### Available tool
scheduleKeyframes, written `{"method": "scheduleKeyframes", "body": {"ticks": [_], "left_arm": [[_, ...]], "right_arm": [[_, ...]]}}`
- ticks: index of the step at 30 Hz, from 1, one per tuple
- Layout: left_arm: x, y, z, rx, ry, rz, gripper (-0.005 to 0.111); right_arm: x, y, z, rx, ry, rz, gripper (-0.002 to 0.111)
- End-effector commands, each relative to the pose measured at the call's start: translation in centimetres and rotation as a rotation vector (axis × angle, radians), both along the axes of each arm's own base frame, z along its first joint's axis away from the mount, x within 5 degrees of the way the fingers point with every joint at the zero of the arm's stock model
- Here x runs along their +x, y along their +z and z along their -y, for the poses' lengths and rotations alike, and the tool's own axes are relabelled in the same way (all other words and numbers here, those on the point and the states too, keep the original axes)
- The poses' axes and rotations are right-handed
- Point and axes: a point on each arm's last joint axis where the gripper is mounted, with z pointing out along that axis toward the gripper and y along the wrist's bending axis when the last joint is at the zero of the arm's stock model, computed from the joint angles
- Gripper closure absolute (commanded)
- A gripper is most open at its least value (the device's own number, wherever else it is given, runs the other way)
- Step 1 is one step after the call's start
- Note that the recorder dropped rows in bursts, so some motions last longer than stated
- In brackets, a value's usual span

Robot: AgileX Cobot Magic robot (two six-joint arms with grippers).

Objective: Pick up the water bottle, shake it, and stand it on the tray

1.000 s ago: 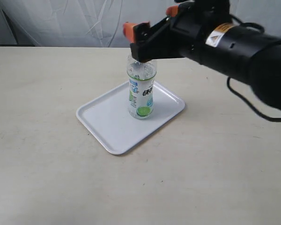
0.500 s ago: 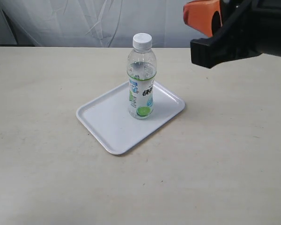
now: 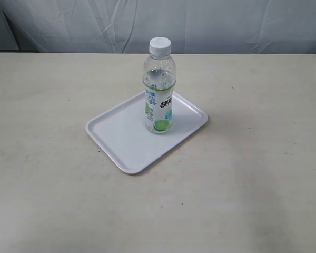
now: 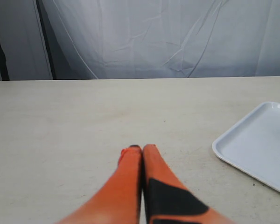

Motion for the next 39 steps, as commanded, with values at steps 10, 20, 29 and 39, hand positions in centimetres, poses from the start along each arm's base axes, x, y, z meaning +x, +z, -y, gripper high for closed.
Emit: {"method": "scheduleKeyframes", "body": {"ticks": [10, 20, 29, 39], "left_arm": [[0.0, -0.1, 0.0, -0.005, 0.001, 0.003, 0.106], [0.0, -0.1, 0.0, -0.005, 0.001, 0.003, 0.106], [0.0, -0.1, 0.0, -0.005, 0.001, 0.003, 0.106], [0.0, -0.1, 0.0, -0.005, 0.001, 0.003, 0.106]], "right_arm": [[-1.7, -11.8, 1.5, 0.035, -0.221, 0.015, 0.103], [-1.4, -20.4, 2.3, 0.140, -0.370, -0.038, 0.103], [-1.4, -21.5, 2.6, 0.078, -0.399, -0.090, 0.103], [-1.4, -21.5, 2.6, 0.114, -0.410, -0.098, 0.103]]}}
